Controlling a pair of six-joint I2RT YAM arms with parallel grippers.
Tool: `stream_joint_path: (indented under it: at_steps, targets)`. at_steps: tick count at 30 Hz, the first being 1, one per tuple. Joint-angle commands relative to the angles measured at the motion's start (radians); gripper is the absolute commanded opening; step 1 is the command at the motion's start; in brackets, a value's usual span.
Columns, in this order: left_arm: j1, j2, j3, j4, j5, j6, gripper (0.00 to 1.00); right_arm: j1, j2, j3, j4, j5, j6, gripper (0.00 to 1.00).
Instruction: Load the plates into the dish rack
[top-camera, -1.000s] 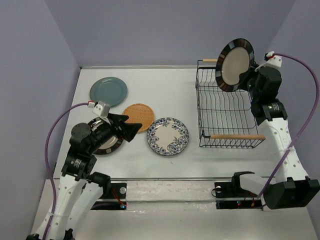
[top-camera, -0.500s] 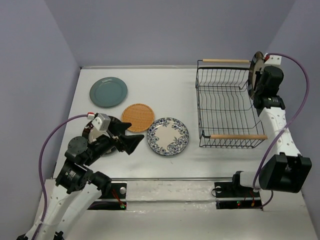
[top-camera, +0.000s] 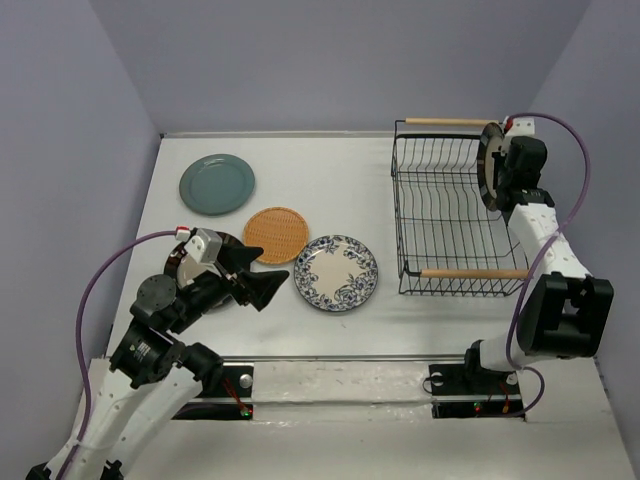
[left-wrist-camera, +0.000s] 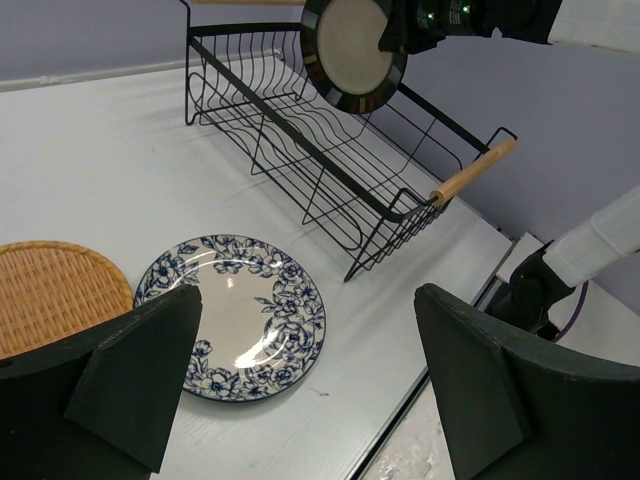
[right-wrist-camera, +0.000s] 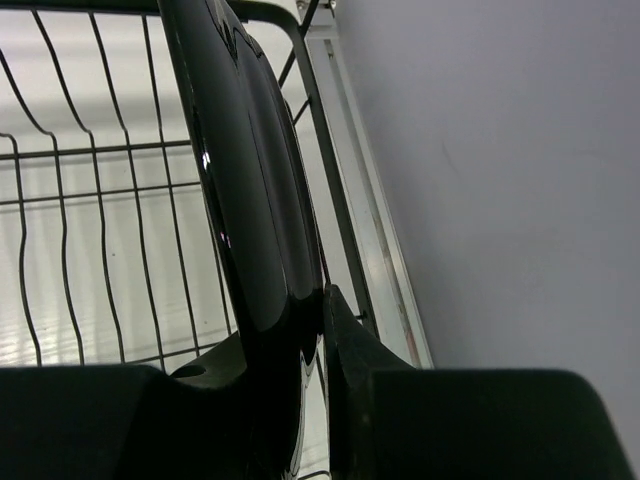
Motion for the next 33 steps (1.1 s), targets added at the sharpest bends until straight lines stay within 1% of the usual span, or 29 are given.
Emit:
stream_joint_path:
  at_steps: [1, 14, 22, 33]
  targets:
    - [-0.008, 0.005, -0.007, 0.024, -0.008, -0.001, 0.99, -0.007, -0.016, 0.009, 0.255, 0.019, -0.003, 0.07]
    - [-0.014, 0.04, -0.009, 0.027, 0.0, -0.003, 0.99, -0.044, 0.022, -0.037, 0.297, 0.004, 0.018, 0.07]
    - [-0.014, 0.048, -0.009, 0.029, 0.001, -0.003, 0.99, -0.044, 0.001, -0.054, 0.311, 0.003, 0.032, 0.07]
    - [-0.012, 0.057, -0.011, 0.029, 0.001, -0.003, 0.99, -0.053, 0.082, -0.058, 0.311, -0.014, 0.049, 0.07]
